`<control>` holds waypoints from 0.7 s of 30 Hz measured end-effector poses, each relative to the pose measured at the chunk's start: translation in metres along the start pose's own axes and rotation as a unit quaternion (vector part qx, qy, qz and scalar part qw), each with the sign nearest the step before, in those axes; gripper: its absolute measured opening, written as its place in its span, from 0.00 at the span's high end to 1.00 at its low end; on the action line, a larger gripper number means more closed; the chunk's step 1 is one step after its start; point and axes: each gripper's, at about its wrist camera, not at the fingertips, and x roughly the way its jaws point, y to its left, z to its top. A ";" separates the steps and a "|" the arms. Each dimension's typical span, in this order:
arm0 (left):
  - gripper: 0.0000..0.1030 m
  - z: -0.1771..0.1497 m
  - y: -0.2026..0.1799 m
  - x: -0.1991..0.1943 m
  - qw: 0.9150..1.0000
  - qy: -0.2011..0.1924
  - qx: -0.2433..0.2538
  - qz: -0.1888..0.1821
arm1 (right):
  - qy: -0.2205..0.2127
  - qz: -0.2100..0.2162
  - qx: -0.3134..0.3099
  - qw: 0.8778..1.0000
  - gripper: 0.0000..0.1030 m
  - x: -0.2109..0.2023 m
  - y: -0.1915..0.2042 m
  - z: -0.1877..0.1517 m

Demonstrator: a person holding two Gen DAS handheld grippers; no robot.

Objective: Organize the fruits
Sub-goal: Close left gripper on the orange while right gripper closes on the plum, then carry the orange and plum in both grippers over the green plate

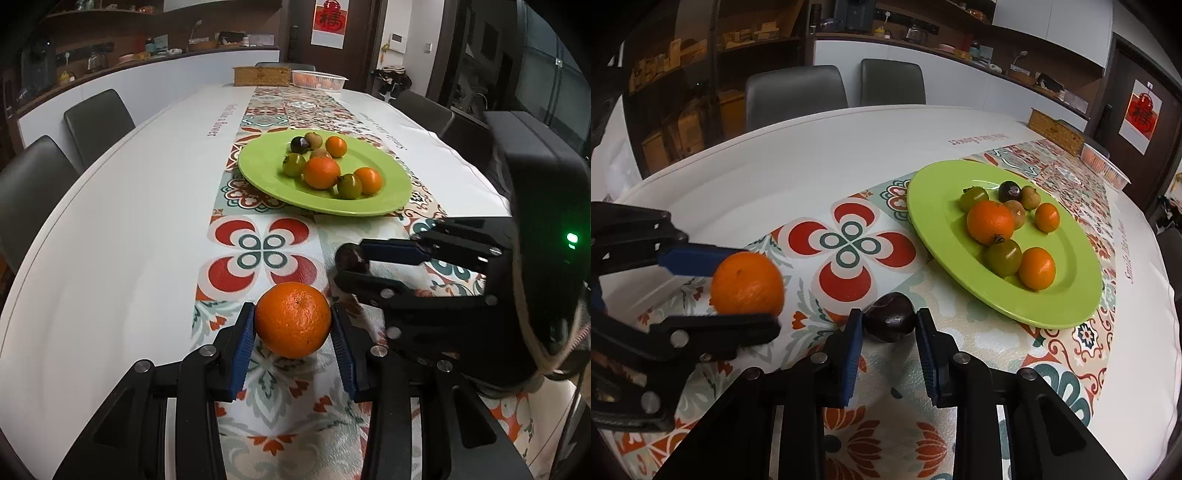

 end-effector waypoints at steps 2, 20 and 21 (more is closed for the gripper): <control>0.61 0.001 0.001 0.000 1.000 0.000 -0.001 0.000 | -0.005 -0.001 0.006 1.000 0.71 -0.003 0.000 -0.001; 0.61 0.016 -0.015 -0.038 0.999 -0.048 0.012 -0.019 | -0.053 -0.045 0.116 0.991 0.71 -0.075 -0.010 -0.011; 0.61 0.019 -0.016 -0.040 0.998 -0.050 0.012 -0.022 | -0.056 -0.048 0.122 0.990 0.71 -0.078 -0.012 -0.010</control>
